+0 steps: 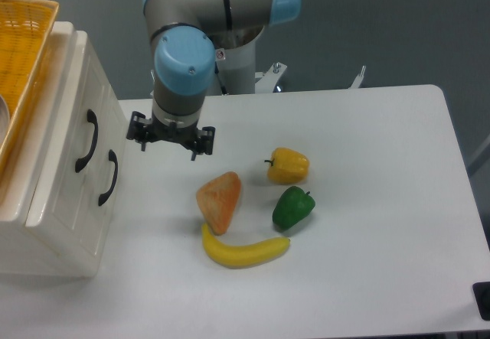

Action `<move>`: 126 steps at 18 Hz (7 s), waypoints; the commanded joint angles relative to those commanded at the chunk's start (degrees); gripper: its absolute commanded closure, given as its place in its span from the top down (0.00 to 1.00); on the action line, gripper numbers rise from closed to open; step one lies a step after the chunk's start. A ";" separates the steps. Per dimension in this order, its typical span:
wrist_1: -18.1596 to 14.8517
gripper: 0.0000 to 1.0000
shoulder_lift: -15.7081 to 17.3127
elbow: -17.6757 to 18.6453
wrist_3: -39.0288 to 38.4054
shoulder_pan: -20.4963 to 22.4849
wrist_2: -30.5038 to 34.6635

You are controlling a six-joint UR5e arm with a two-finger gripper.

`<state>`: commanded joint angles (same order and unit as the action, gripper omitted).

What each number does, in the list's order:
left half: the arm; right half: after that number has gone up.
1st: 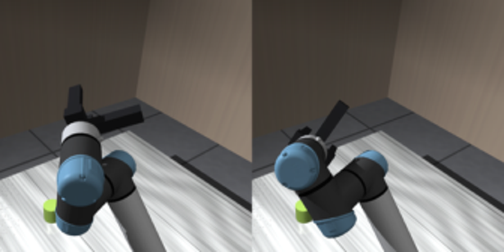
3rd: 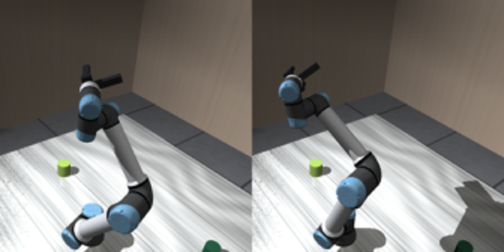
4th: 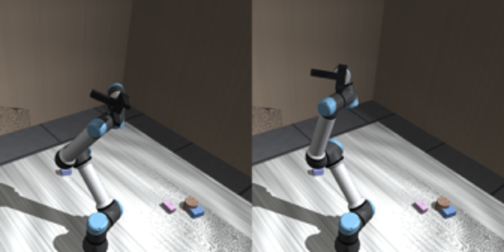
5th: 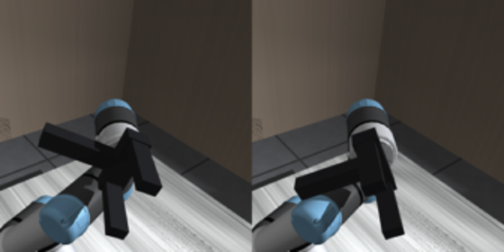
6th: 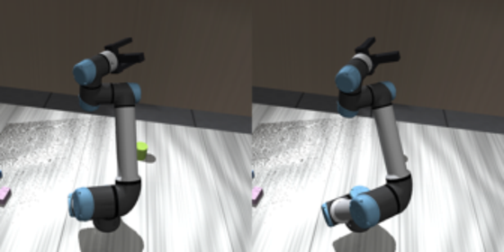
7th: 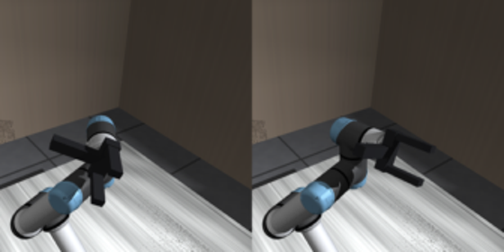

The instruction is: Slide open the top white drawer

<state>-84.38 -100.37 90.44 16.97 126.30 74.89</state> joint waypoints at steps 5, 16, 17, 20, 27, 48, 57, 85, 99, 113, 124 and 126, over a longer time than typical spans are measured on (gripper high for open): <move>0.09 1.00 0.26 -0.09 -7.29 -1.05 -2.11; 0.09 1.00 0.35 0.79 -15.39 -3.96 -2.11; 0.17 1.00 0.26 0.88 -15.39 -4.30 -2.03; 0.61 1.00 0.09 0.97 -14.69 -5.71 -2.02; 2.55 1.00 -0.09 0.97 -10.21 -5.89 -2.02; 2.37 1.00 -0.26 1.84 -11.96 -5.89 -2.20; 2.29 1.00 0.18 2.37 -11.96 -5.98 -3.34; 2.64 1.00 -1.23 2.37 -11.87 -6.59 -2.90; 2.72 1.00 -1.14 2.29 -11.43 -5.98 -2.55; 2.64 1.00 -0.97 2.29 -9.07 -2.20 -1.76; 2.64 1.00 -1.06 2.20 -3.44 -0.70 -0.88; 2.72 1.00 -1.14 2.20 -3.26 -0.62 -0.53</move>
<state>-81.65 -101.51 92.64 13.71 125.68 74.35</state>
